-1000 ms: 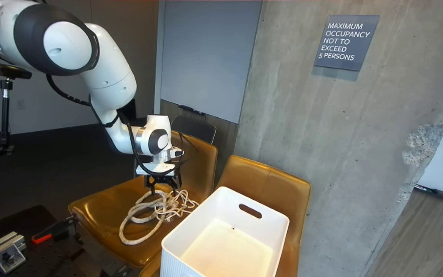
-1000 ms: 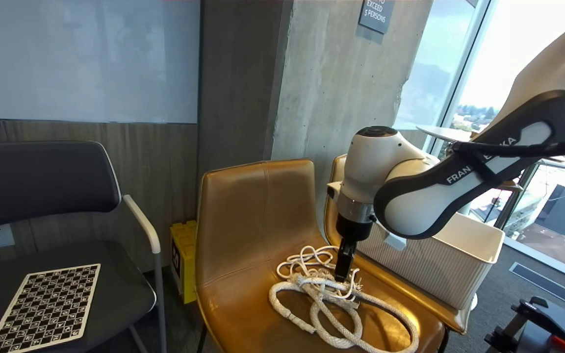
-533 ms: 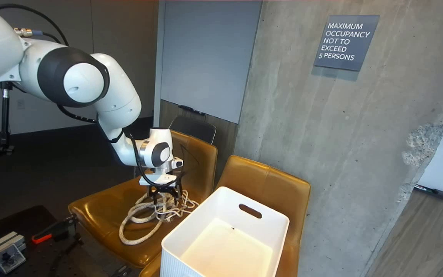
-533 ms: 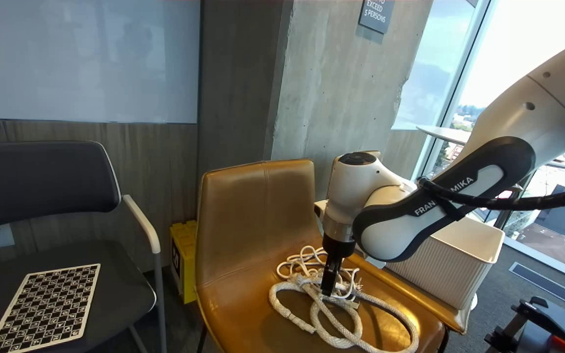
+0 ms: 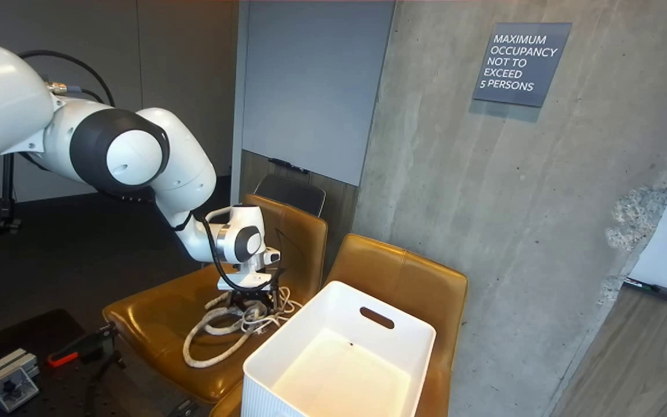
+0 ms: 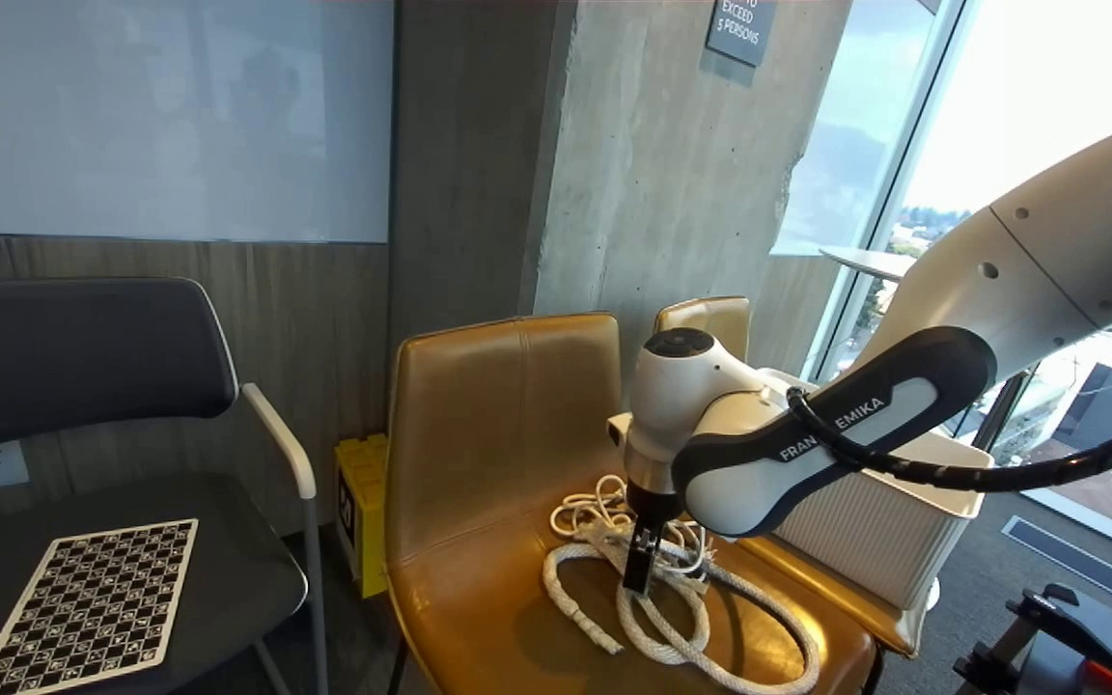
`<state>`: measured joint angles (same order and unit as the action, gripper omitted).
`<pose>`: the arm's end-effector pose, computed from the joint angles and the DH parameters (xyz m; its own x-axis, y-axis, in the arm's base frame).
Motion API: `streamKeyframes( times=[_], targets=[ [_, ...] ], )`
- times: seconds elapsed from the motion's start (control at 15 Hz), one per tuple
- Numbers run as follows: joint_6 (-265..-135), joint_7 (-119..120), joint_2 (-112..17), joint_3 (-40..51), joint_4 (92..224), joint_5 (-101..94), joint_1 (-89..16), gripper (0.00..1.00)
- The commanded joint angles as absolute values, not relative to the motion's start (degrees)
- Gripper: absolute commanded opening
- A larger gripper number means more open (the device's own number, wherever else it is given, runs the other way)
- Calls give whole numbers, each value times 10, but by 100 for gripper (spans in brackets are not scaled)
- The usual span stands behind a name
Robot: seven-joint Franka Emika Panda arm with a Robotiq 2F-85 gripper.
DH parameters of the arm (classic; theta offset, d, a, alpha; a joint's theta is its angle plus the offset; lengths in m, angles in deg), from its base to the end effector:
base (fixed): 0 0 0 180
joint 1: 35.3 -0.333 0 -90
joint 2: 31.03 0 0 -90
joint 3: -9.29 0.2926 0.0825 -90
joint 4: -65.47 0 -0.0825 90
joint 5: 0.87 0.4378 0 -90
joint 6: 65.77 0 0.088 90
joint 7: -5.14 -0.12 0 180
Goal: Put the white ropes in the white storage container.
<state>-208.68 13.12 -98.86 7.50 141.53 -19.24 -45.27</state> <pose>0.7054 0.1033 -0.0592 0.8491 0.5226 -0.0773 0.5265 -0.8252 0.2044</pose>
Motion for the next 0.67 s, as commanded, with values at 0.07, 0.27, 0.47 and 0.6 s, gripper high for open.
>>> streamKeyframes(
  times=[0.07,0.27,0.47,0.6],
  targets=[
    [-2043,133,-1025,48,1353,-197,-456,37],
    [-2030,129,-1012,47,1356,-199,-461,14],
    [-2029,123,-986,44,1381,-203,-468,0],
    [-2035,116,-955,42,1412,-208,-479,0]
  ],
)
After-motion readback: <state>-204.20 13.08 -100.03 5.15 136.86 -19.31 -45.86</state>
